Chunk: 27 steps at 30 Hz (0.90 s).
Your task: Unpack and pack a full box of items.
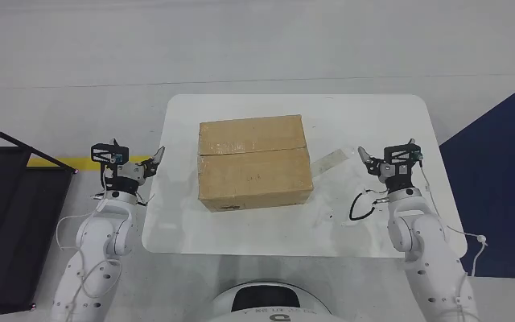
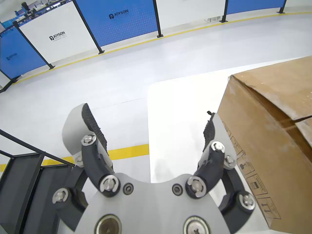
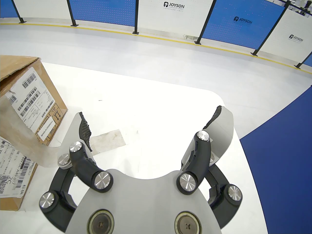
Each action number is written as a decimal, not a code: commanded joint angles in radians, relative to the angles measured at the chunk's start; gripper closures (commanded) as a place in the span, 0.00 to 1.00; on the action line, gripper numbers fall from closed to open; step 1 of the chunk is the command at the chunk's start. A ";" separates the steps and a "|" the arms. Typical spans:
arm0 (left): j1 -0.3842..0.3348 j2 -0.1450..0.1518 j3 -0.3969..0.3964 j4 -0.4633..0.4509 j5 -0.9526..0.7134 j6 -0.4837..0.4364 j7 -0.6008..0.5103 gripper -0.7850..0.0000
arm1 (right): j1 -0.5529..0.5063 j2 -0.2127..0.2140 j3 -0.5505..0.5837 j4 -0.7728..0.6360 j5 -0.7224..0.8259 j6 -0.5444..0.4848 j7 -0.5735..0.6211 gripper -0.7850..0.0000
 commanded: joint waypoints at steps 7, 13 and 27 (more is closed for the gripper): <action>0.000 0.000 0.000 0.000 0.000 0.000 0.000 0.00 | 0.000 0.000 -0.006 0.001 0.002 -0.019 0.006 0.00; 0.000 0.000 0.000 0.000 0.000 0.000 0.000 0.00 | 0.013 0.002 -0.014 -0.025 0.010 -0.120 0.052 0.00; 0.000 0.000 0.000 0.000 0.000 0.000 0.000 0.00 | 0.147 -0.001 -0.108 0.054 0.038 -0.278 0.180 0.00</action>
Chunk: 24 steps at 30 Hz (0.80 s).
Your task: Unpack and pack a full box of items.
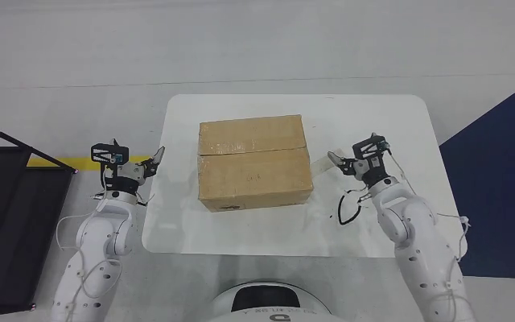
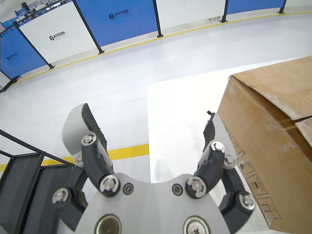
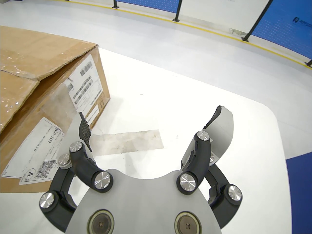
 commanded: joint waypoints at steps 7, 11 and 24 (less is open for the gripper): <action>0.000 0.000 0.000 0.000 0.000 0.000 0.000 0.00 | 0.085 -0.005 -0.068 0.063 0.002 -0.053 0.044 0.00; 0.000 0.000 0.000 0.000 0.000 0.000 0.000 0.00 | 0.111 -0.007 -0.088 0.085 0.018 -0.078 0.063 0.00; 0.000 0.000 0.000 0.000 0.000 0.000 0.000 0.00 | 0.120 0.007 -0.065 0.083 0.189 -0.331 0.119 0.00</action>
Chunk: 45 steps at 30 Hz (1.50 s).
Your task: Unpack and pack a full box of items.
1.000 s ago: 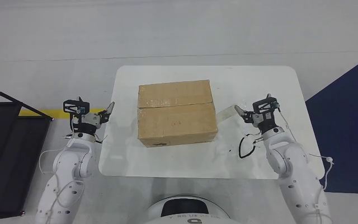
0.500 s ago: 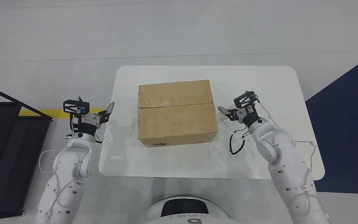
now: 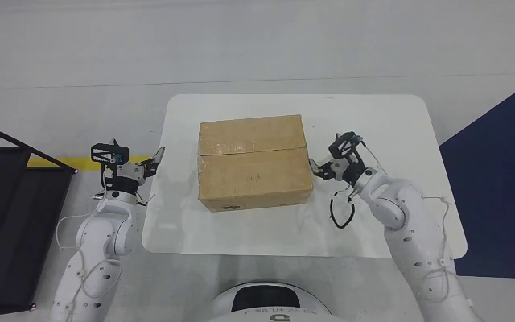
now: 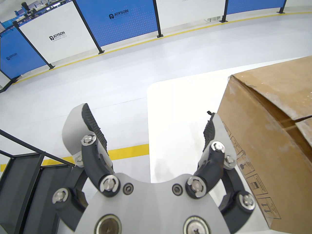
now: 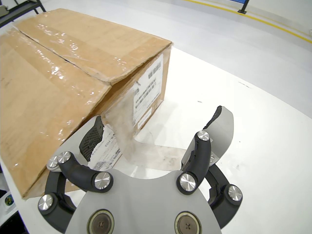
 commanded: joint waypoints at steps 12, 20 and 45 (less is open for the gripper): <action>0.000 0.000 0.000 0.000 0.000 0.000 0.000 0.00 | -0.016 0.019 0.053 -0.015 0.164 -0.157 0.035 0.00; 0.000 0.000 0.000 0.000 0.000 0.000 0.000 0.00 | 0.033 0.019 0.064 0.016 0.167 -0.035 0.023 0.00; 0.000 0.000 0.000 0.000 0.000 0.000 0.000 0.00 | 0.128 0.011 -0.047 0.093 0.165 0.016 0.086 0.00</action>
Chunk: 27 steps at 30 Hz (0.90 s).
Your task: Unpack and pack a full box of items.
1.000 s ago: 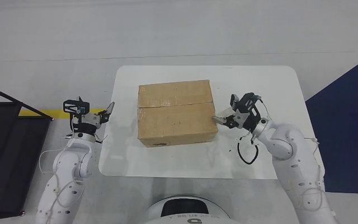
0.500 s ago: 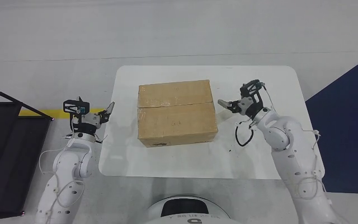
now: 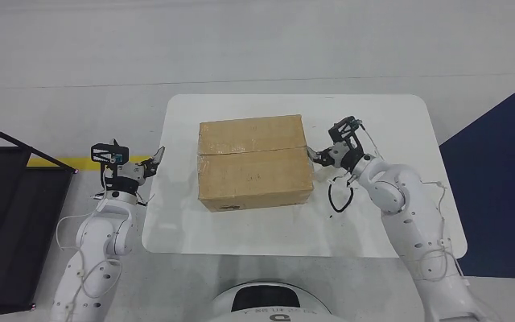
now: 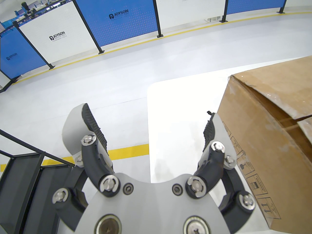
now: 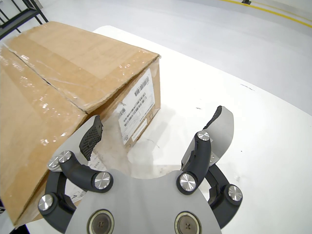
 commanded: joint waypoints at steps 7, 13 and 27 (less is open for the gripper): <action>0.000 0.000 0.000 0.000 0.000 0.000 0.000 0.00 | -0.040 0.017 0.049 -0.041 0.137 -0.154 0.057 0.00; 0.000 0.000 0.000 0.000 0.000 0.000 0.000 0.00 | -0.086 0.031 0.074 -0.086 0.221 -0.264 0.099 0.00; 0.000 0.000 0.000 0.000 0.000 0.000 0.000 0.00 | -0.094 0.038 0.108 -0.076 0.117 -0.071 0.020 0.00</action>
